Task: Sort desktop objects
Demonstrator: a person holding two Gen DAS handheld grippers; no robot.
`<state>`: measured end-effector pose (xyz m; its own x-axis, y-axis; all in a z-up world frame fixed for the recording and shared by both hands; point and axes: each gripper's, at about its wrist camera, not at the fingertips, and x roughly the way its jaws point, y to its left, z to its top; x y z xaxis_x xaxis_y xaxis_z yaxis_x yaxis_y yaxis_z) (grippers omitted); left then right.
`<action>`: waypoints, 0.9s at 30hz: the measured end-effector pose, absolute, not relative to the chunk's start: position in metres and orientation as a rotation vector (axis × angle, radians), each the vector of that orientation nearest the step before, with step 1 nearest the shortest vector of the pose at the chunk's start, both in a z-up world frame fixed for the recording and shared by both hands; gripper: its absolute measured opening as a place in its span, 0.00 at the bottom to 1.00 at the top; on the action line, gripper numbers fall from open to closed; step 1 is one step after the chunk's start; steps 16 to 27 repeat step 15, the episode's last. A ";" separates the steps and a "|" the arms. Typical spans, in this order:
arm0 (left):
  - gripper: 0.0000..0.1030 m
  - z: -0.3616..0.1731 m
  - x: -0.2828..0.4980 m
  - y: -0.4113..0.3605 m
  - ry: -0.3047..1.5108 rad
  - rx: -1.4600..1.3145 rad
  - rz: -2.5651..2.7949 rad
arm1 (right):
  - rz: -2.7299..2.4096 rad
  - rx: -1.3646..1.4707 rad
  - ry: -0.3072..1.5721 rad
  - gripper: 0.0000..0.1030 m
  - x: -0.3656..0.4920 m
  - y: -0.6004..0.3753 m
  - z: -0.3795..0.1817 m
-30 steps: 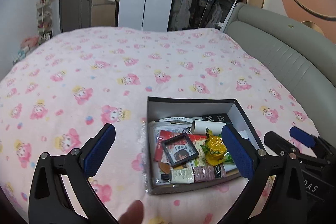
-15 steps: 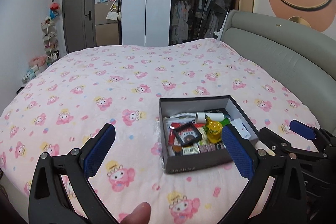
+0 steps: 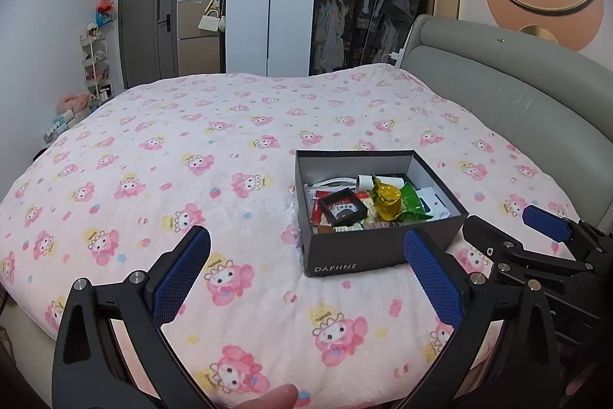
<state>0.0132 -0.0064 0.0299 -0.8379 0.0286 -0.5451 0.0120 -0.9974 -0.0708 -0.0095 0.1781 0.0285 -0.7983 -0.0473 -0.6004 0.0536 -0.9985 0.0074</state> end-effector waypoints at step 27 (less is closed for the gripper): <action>0.99 0.026 0.011 -0.005 -0.124 -0.905 2.981 | -2.936 0.992 0.002 0.81 -0.003 0.184 0.028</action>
